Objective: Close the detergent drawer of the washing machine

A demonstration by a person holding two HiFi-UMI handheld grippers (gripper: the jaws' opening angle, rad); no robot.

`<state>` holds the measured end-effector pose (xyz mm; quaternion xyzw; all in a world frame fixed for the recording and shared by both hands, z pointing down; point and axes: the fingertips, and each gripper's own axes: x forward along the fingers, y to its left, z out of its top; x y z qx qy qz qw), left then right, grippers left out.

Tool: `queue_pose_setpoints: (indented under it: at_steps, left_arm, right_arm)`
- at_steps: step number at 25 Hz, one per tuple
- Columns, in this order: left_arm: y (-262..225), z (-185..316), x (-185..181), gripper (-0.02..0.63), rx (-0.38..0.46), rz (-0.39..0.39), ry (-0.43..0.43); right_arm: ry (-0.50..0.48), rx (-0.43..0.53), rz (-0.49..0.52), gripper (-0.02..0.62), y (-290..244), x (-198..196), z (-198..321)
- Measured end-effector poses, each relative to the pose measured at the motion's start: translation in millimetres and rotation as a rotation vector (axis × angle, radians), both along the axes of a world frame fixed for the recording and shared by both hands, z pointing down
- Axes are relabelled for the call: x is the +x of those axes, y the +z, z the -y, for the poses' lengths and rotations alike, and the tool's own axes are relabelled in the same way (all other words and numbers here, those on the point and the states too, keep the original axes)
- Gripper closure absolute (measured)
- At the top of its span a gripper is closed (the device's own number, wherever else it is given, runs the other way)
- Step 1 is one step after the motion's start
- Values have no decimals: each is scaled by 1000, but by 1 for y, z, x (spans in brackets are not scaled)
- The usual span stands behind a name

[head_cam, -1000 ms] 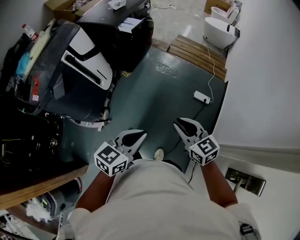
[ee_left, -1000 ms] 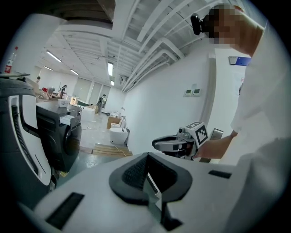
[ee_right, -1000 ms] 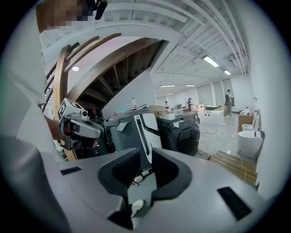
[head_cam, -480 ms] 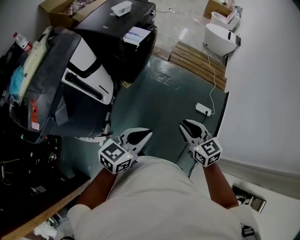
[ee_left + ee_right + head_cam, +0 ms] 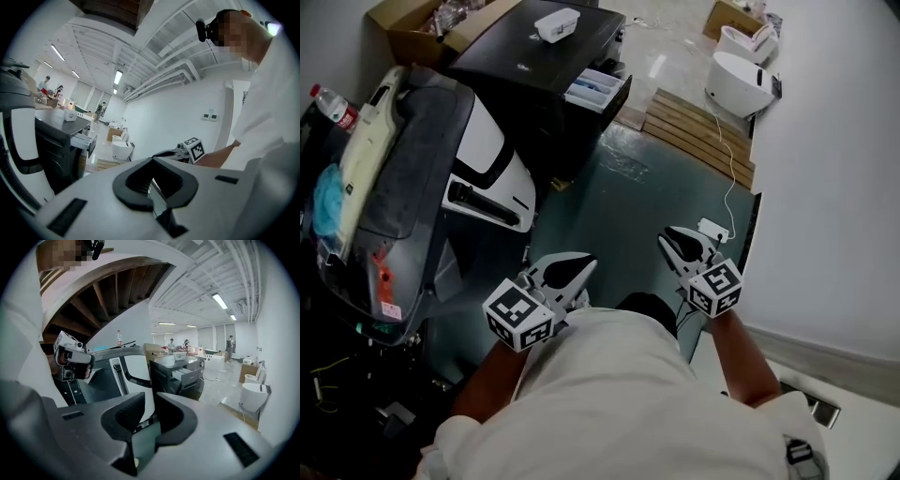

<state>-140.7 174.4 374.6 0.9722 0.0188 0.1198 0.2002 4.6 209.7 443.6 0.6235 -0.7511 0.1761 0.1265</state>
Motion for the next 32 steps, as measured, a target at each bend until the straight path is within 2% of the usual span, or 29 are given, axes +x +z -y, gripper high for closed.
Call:
queue_pose_setpoints:
  at_steps: [9, 15, 21, 32]
  left_arm:
    - [5, 65, -18, 612, 14, -2, -81]
    - [7, 112, -14, 611, 33, 12, -166]
    - [7, 163, 11, 611, 67, 26, -237]
    - [8, 238, 76, 611, 45, 83, -341]
  right_arm:
    - [-17, -18, -20, 538, 7, 18, 81]
    - [-56, -25, -28, 538, 23, 48, 141]
    - [-83, -18, -12, 526, 43, 93, 210]
    - [-163, -55, -23, 499, 86, 165, 304]
